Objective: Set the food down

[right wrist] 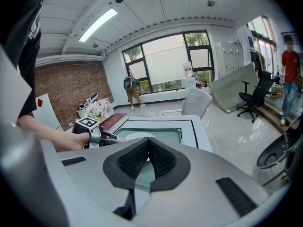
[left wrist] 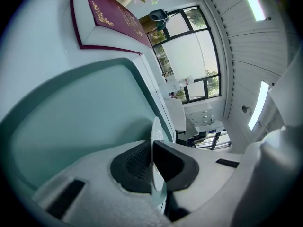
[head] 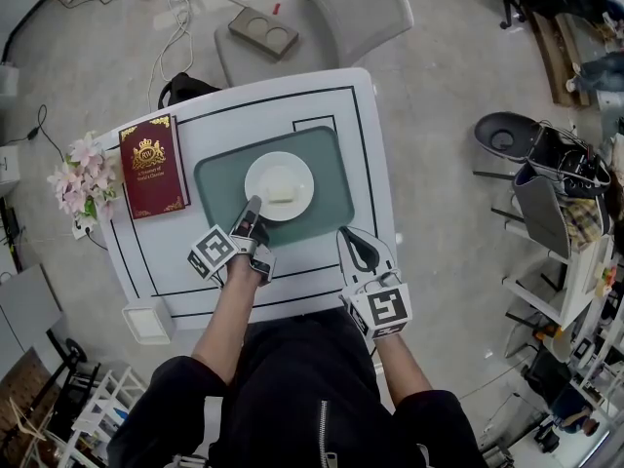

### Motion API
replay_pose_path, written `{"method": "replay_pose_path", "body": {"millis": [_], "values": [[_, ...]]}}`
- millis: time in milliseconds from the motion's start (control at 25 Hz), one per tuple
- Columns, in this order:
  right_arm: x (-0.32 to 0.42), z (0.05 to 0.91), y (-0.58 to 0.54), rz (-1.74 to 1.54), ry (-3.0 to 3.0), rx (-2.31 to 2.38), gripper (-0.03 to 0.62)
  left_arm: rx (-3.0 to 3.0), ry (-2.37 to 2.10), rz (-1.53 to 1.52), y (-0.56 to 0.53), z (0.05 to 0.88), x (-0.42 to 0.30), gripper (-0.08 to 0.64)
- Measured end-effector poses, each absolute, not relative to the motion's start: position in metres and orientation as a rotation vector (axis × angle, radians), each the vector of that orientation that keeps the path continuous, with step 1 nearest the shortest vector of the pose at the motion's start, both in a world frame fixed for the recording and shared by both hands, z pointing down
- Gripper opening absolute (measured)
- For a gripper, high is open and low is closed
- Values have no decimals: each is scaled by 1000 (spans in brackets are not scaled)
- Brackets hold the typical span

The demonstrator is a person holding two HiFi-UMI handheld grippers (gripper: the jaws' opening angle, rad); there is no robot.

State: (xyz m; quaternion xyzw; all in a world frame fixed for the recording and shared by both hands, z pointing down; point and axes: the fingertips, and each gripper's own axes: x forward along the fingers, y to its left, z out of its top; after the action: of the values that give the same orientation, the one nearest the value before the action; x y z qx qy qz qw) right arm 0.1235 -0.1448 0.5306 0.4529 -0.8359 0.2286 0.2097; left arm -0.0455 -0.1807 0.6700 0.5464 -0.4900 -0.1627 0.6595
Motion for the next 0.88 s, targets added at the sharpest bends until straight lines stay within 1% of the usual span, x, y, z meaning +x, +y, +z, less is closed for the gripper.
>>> {"method": "replay_pose_path", "body": {"millis": [800, 840, 880], "values": [[122, 534, -147, 645, -2334, 1238, 9, 1330, -1222, -163, -179, 678, -51, 23], [122, 534, -147, 645, -2334, 1237, 9, 1337, -1231, -149, -179, 679, -51, 36], [122, 534, -147, 646, -2334, 1236, 9, 1345, -1240, -135, -178, 679, -51, 82]]}}
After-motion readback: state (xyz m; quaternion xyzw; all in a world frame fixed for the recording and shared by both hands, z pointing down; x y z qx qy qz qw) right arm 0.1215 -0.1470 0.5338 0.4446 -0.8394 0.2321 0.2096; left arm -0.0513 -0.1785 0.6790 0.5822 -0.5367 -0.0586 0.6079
